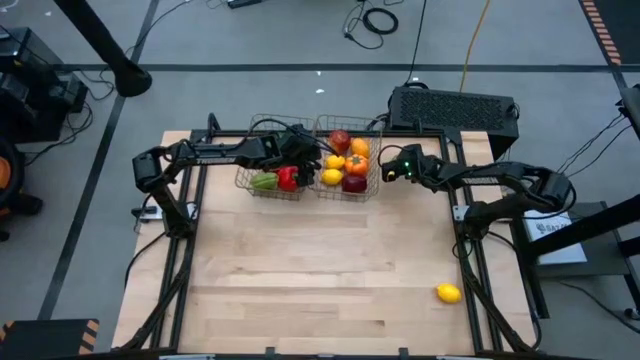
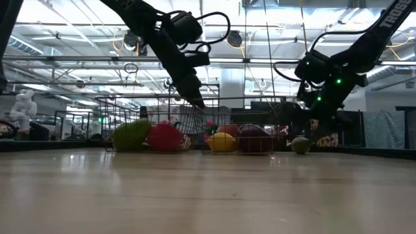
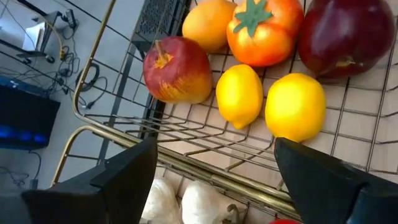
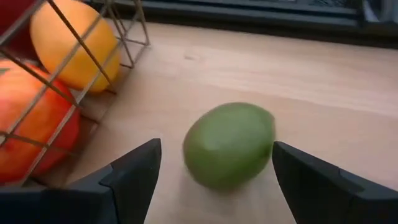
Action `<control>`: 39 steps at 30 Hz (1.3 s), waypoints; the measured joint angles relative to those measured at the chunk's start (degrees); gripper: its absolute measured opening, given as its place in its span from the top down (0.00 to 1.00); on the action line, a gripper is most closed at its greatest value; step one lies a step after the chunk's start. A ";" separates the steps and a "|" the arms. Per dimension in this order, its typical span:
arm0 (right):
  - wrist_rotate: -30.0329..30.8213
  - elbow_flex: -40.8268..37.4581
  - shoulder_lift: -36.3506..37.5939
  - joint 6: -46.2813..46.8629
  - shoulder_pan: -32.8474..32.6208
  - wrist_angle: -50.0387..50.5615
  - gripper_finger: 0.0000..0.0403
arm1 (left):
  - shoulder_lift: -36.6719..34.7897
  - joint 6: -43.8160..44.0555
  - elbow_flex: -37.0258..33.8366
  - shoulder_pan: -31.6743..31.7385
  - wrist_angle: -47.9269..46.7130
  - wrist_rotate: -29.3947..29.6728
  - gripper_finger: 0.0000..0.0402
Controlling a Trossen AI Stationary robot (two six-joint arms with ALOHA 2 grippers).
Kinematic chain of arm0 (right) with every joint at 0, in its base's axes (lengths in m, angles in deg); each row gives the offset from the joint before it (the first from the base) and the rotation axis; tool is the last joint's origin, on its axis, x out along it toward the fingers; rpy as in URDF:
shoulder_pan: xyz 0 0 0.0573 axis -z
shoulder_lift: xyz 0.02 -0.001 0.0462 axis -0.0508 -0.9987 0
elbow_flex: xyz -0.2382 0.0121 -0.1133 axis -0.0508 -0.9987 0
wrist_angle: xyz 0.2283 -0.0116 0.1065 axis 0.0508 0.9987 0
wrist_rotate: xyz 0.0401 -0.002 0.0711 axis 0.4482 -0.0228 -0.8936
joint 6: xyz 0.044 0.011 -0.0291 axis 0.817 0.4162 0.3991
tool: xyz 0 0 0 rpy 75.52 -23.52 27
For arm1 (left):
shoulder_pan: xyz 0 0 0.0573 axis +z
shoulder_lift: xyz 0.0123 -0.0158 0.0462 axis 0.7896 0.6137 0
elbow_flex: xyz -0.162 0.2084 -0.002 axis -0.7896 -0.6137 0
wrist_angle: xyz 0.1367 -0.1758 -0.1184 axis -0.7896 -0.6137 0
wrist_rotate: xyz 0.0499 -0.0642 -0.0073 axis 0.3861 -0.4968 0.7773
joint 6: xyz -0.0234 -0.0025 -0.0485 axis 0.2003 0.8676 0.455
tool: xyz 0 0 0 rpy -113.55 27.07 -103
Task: Sort produce into baskets
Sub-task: Put the green lemon into the right mesh basket
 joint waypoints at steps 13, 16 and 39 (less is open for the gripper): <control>-0.18 0.00 -0.11 -2.44 -0.23 -0.14 0.26 | 0.06 1.10 -0.09 0.40 -4.27 2.59 0.18; 0.58 0.00 -0.11 -2.61 0.23 -0.14 0.26 | 0.04 1.51 -0.09 0.40 -4.01 2.73 0.18; 1.49 0.00 -7.12 -4.20 3.01 -4.29 0.12 | 0.04 1.62 -0.11 0.35 -3.76 2.71 0.18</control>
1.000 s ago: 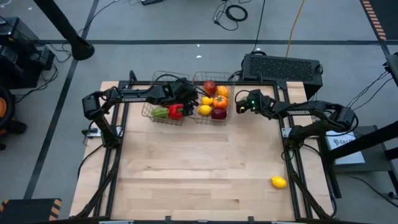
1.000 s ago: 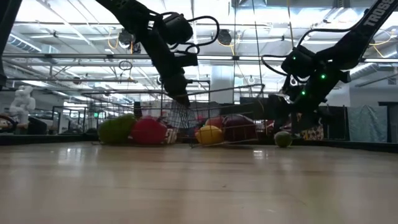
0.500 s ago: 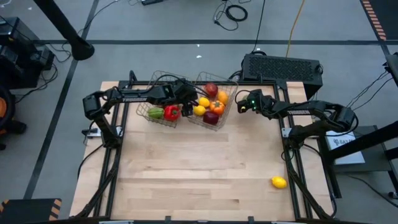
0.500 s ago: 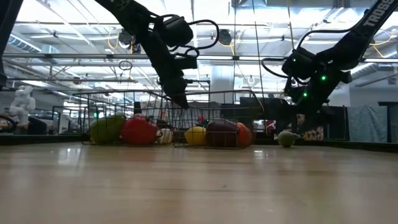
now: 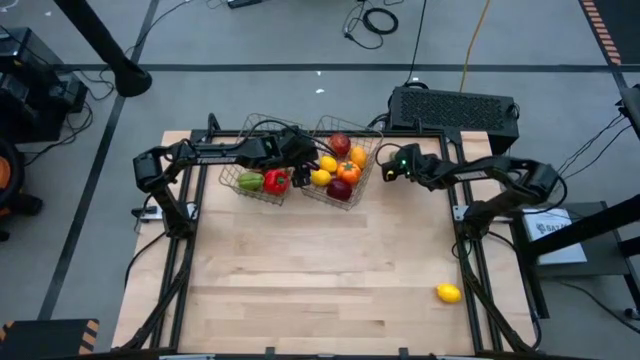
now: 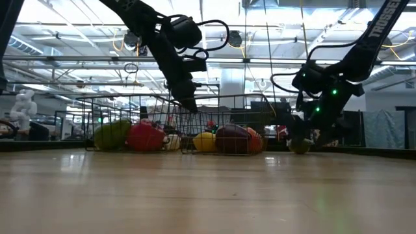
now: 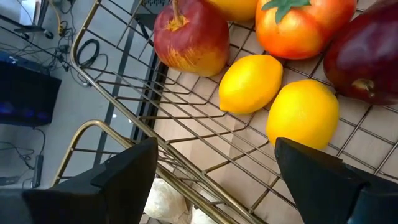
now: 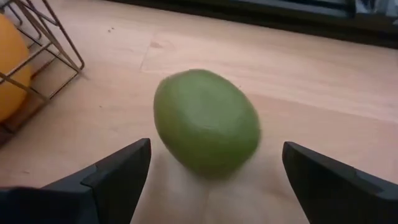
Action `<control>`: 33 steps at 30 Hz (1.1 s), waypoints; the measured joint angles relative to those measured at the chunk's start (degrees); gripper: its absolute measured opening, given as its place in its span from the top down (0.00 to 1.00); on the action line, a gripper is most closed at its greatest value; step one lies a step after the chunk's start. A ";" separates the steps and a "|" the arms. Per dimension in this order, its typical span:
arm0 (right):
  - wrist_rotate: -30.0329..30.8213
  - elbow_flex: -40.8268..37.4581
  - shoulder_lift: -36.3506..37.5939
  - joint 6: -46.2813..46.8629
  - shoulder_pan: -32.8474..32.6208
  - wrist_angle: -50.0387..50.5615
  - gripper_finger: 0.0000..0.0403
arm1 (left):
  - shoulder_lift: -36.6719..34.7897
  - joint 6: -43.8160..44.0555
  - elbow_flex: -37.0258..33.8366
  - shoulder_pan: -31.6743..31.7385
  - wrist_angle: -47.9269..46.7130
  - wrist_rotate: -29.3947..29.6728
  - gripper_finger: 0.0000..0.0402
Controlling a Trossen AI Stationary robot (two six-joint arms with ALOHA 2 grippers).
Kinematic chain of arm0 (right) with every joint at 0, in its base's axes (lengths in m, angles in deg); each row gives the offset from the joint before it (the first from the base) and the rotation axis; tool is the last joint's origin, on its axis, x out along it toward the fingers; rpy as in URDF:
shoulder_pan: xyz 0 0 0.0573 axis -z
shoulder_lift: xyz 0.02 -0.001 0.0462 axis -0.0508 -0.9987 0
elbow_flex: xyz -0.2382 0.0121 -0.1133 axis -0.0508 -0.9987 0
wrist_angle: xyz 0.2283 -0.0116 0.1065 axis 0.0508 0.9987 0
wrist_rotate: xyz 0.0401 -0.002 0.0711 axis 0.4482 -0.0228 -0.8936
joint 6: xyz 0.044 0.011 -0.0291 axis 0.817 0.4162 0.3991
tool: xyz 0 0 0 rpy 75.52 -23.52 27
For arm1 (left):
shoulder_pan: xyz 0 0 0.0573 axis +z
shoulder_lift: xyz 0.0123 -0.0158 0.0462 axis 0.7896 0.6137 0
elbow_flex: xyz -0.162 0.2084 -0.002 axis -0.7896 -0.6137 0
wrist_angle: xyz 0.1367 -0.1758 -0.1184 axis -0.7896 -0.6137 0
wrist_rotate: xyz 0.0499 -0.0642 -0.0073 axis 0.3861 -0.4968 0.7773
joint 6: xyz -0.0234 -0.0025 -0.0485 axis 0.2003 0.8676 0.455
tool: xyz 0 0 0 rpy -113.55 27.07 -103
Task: Sort produce into baskets
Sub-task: Put the green lemon into the right mesh basket
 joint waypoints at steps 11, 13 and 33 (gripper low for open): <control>0.12 0.00 -1.86 -4.79 0.03 -5.84 0.18 | 0.00 0.00 0.00 0.00 0.02 0.00 0.18; -0.03 0.00 -1.86 -5.14 0.02 -5.85 0.22 | 0.00 0.04 0.00 0.00 0.02 -0.02 0.18; -4.48 0.15 3.78 -2.19 -2.52 6.27 0.32 | -11.00 -0.08 0.20 -6.20 -5.55 -6.62 0.18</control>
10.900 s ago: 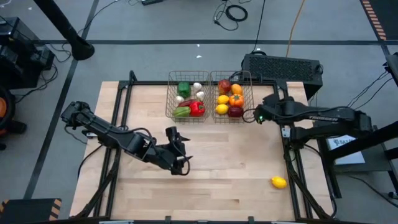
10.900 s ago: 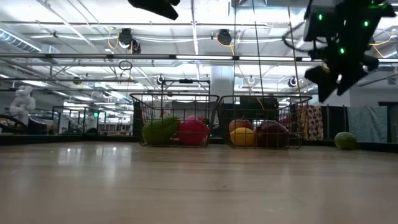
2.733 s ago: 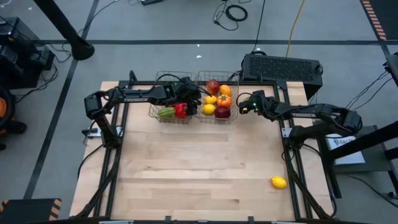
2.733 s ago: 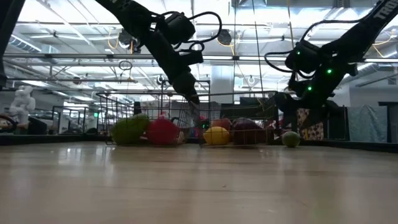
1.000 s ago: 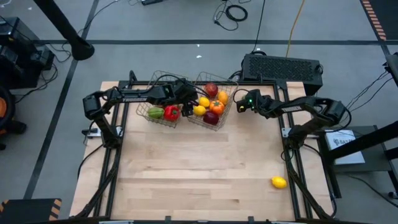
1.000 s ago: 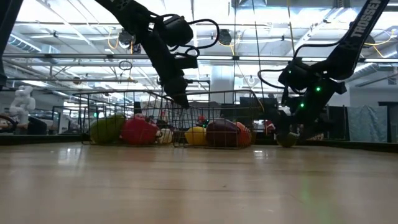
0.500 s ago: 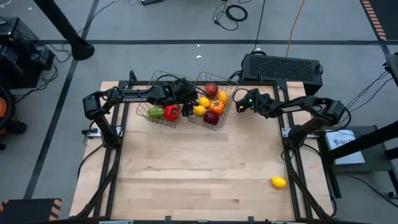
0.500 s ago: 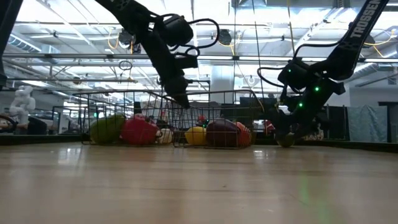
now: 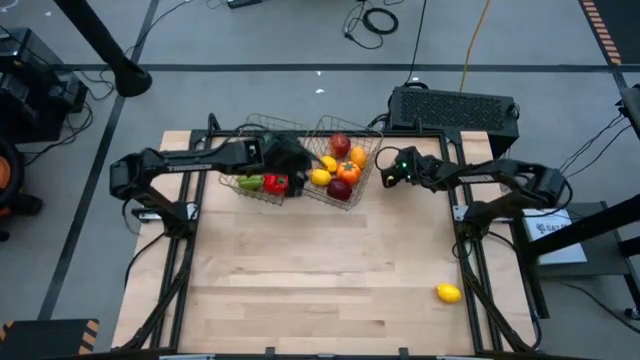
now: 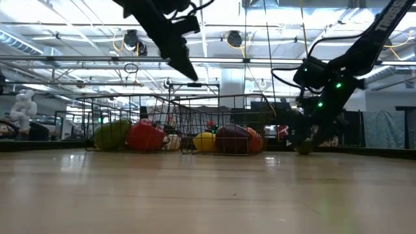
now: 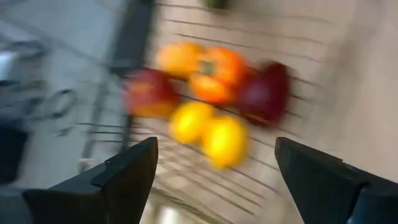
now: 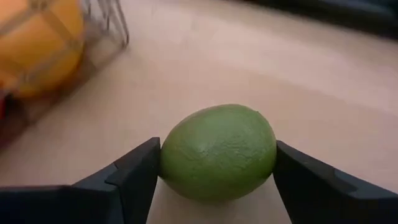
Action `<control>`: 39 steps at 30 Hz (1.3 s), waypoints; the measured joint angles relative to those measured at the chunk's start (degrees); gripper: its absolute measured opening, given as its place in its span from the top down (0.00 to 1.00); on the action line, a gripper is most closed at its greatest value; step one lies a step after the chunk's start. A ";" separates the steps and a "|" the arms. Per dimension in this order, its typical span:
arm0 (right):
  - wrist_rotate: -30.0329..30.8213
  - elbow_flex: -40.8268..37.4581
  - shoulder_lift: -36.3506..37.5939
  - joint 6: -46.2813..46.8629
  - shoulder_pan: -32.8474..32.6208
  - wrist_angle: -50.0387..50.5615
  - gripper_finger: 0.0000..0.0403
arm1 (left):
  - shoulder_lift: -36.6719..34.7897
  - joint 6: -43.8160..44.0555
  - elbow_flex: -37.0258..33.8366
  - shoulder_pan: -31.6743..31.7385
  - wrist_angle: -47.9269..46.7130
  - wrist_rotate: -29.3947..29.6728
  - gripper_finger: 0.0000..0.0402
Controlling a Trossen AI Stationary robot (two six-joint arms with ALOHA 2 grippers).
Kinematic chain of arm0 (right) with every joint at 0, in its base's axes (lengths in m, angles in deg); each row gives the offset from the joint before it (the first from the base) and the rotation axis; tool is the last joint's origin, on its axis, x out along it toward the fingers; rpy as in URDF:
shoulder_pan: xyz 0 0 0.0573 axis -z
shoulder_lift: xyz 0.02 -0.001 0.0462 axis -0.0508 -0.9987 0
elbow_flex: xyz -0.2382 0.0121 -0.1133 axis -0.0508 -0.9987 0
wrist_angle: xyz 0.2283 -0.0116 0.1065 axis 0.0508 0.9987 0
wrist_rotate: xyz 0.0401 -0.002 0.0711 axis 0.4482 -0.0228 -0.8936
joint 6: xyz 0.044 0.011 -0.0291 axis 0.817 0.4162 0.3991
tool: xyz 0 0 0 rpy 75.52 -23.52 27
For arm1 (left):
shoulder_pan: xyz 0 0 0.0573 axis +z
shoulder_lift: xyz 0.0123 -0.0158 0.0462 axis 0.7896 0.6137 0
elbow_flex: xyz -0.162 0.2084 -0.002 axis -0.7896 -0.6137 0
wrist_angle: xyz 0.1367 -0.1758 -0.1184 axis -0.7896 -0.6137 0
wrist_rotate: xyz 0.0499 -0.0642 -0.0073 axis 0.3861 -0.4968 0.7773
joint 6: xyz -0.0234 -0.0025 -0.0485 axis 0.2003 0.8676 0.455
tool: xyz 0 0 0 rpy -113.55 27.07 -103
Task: Sort produce into baskets
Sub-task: Put the green lemon into the right mesh basket
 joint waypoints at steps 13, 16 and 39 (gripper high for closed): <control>-2.06 -0.22 20.88 10.11 -13.01 26.54 0.32 | 5.05 -9.48 -0.03 -13.17 0.36 8.60 0.18; -2.86 -0.22 25.54 13.10 -17.67 27.95 0.32 | 6.51 -11.05 -0.13 -13.44 3.19 9.55 0.18; -1.15 -0.13 41.01 12.49 -38.90 11.49 0.32 | 12.78 -12.64 -0.13 -16.28 9.47 20.53 0.54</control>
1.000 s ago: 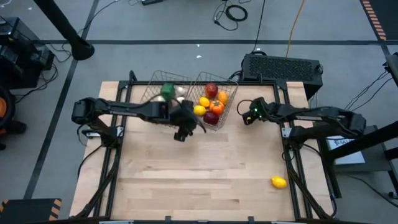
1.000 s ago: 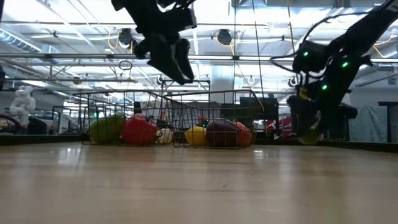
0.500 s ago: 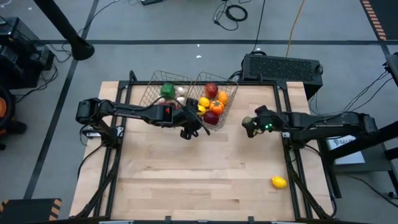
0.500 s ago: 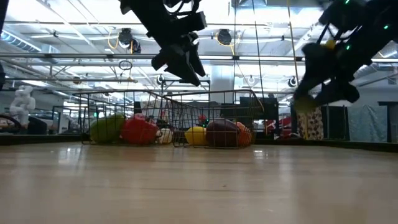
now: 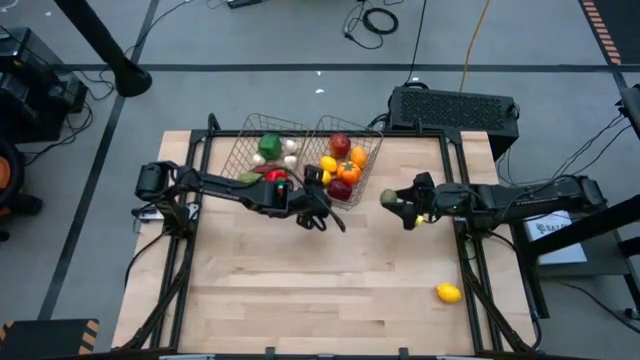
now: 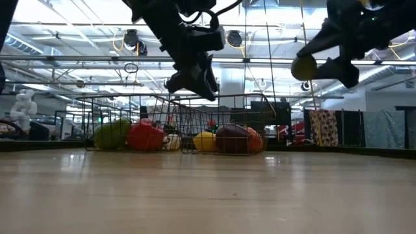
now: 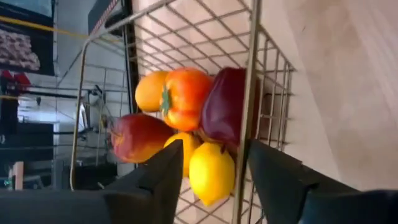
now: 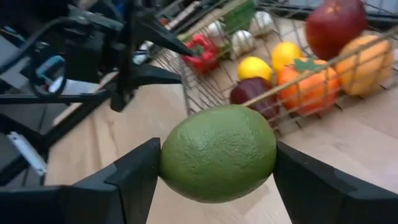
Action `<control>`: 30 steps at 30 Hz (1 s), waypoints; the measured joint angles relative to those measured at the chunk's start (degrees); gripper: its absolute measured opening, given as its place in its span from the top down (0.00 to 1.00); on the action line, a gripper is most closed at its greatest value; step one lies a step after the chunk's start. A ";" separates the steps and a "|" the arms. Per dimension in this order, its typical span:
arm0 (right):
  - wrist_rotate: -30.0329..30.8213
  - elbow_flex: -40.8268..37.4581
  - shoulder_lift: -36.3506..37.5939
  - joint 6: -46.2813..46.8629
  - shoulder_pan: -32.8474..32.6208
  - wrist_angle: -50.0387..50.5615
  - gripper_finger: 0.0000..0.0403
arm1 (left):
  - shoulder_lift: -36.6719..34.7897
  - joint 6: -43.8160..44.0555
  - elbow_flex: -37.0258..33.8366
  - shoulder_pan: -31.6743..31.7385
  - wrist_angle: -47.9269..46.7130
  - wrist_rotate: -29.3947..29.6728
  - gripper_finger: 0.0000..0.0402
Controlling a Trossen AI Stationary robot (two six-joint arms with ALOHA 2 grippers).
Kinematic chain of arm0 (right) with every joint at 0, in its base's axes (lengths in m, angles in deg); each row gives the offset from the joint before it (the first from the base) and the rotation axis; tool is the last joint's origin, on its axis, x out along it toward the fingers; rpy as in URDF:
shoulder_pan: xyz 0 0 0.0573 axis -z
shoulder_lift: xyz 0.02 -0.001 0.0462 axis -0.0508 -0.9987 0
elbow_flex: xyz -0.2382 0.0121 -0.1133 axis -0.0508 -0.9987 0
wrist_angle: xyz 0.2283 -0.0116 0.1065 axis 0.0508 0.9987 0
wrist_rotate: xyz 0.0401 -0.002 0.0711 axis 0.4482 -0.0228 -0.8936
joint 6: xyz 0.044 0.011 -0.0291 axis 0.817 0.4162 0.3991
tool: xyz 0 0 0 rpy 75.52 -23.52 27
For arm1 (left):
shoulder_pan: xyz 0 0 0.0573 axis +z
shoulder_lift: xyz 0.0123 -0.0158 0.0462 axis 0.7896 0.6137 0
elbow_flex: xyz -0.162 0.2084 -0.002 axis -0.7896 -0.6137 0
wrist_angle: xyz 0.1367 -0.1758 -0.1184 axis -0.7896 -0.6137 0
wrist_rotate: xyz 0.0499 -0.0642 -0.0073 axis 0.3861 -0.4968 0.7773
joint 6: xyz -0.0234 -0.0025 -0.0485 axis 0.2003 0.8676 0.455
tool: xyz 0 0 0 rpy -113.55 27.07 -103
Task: Sort produce into baskets
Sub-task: Put the green lemon into the right mesh basket
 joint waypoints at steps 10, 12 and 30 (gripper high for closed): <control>-0.01 -0.02 0.12 -2.48 -1.53 -4.59 0.32 | 0.50 -1.01 0.00 0.00 2.07 -3.54 0.83; -0.07 -0.02 0.12 -3.02 -1.53 -6.14 0.32 | 0.73 -1.93 0.00 0.08 3.09 -4.01 0.88; -0.44 2.36 0.12 -8.52 -1.61 -10.40 0.32 | 0.93 -3.38 -0.01 -0.29 7.03 -2.97 0.94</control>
